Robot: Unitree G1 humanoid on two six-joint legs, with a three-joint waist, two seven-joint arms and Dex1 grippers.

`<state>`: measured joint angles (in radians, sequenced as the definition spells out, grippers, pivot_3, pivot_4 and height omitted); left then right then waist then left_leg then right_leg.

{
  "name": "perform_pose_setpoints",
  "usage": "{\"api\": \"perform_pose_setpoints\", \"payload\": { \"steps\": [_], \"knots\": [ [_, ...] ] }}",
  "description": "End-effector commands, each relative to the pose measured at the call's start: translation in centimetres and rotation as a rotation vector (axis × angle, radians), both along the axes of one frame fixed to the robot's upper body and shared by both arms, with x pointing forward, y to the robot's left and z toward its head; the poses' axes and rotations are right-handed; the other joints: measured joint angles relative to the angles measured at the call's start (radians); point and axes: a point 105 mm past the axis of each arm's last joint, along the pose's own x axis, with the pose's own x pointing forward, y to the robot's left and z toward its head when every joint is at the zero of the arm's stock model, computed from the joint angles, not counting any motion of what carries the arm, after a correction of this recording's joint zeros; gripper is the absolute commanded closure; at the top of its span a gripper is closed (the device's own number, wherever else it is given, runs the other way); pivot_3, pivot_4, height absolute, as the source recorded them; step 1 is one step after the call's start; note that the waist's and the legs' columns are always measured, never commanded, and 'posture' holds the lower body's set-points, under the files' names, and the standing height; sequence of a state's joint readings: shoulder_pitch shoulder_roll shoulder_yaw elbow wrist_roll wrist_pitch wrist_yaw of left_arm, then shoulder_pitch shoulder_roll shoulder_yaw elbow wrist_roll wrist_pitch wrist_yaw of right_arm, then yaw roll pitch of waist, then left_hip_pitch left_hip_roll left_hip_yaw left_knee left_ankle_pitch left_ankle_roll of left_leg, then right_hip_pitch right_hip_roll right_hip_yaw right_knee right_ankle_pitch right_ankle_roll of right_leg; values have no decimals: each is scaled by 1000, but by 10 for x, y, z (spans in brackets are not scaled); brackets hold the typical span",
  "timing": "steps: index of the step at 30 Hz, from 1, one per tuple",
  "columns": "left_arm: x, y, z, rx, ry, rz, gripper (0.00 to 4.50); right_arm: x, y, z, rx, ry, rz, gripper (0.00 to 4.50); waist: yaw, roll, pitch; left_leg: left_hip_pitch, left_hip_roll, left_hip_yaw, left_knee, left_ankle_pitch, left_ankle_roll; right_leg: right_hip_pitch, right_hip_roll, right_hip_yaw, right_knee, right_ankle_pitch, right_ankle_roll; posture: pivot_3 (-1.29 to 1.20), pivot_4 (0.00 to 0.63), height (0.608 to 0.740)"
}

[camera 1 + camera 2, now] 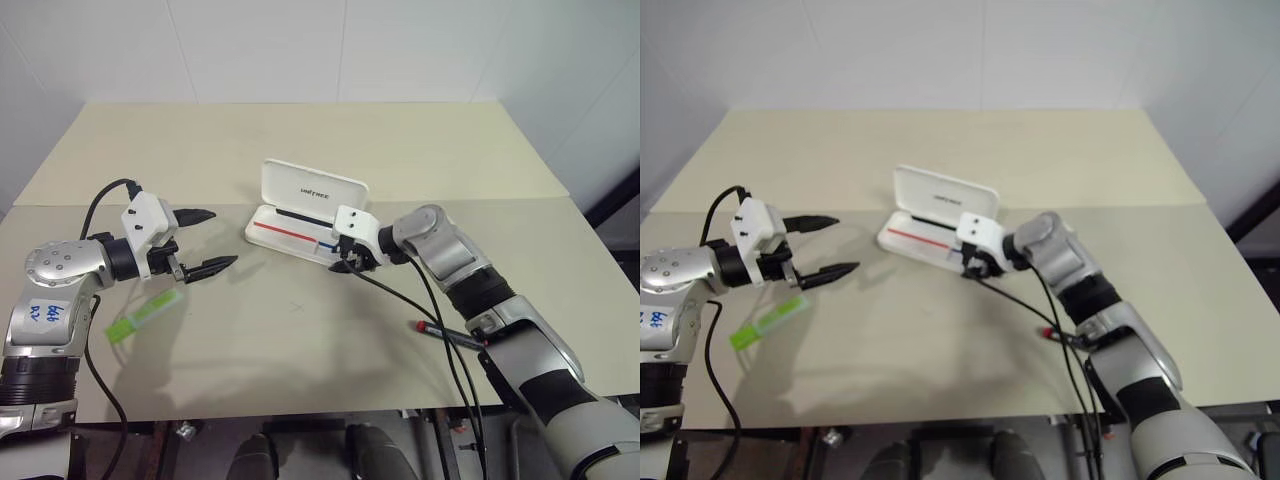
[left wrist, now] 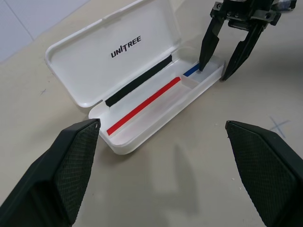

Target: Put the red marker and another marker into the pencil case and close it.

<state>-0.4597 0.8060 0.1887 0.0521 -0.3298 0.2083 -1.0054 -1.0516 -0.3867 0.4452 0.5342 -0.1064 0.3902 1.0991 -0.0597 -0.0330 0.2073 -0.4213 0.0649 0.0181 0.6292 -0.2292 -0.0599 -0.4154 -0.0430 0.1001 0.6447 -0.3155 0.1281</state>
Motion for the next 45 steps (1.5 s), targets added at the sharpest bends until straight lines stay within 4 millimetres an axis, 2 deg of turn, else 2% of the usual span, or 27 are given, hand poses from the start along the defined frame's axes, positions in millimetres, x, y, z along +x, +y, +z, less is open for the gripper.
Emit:
{"api": "perform_pose_setpoints", "payload": {
  "steps": [1,2,4,9,10,14,19,23,27,33,37,39,45],
  "knots": [
    [-3,1,16,-4,-62,-2,0,-6,-5,-10,-70,12,38,2448,0,0,0,0,0,0,0,0,0,0,0,0,0,0,0,0,150,740],
    [-3,0,17,-4,-63,-4,0,-7,-7,-14,-86,21,42,2448,1,0,0,0,0,0,0,0,0,0,0,0,0,0,0,0,150,740],
    [-3,1,17,-4,-64,-4,0,-8,-11,-19,-110,32,48,2814,4,0,0,0,0,0,0,0,0,0,0,0,0,0,0,0,150,740],
    [-3,1,18,-1,-65,-3,0,-9,-9,-19,-123,32,72,4364,6,-2,-1,0,0,0,1,0,0,1,0,0,0,0,0,0,150,740],
    [-2,1,18,-1,-66,-3,0,-9,-8,-18,-118,24,72,4441,5,-3,-2,1,0,0,1,0,0,1,0,0,0,0,0,0,150,740],
    [-2,0,19,0,-69,-5,0,-5,-6,-13,-106,-5,65,4441,4,-3,-2,1,0,-1,1,0,0,2,0,0,1,0,0,0,150,740],
    [1,-2,21,1,-72,-14,0,-7,-11,5,-94,-50,112,4441,5,-3,-2,1,0,-1,2,0,0,1,0,0,2,0,0,0,150,740],
    [2,-3,21,3,-71,-19,0,-23,-23,24,-114,-80,165,4441,9,-3,-2,0,-1,-1,1,0,0,1,0,0,0,0,0,0,150,740],
    [3,-4,19,0,-67,-26,0,-39,-31,31,-125,-92,192,4441,3,-3,-2,0,0,-1,0,0,0,1,0,0,-1,0,0,0,150,740],
    [6,-10,16,-10,-60,-49,0,-72,-45,21,-140,-56,195,4441,6,-3,-2,0,0,-1,1,0,0,1,1,0,0,0,0,0,150,740],
    [7,-13,15,-9,-54,-63,0,-88,-51,6,-136,-16,205,4441,7,-3,-2,0,0,-1,2,0,0,1,1,0,1,0,0,0,150,740],
    [7,-14,15,-7,-51,-69,0,-94,-56,-3,-172,-37,267,4441,7,-3,-2,0,0,-1,2,0,-1,1,1,0,1,0,0,0,150,740],
    [5,-17,13,0,-31,-92,0,-79,-78,-22,-226,-60,184,4441,4,-3,-2,1,0,-1,2,0,-1,1,1,0,1,0,0,0,150,740]
  ]
}}
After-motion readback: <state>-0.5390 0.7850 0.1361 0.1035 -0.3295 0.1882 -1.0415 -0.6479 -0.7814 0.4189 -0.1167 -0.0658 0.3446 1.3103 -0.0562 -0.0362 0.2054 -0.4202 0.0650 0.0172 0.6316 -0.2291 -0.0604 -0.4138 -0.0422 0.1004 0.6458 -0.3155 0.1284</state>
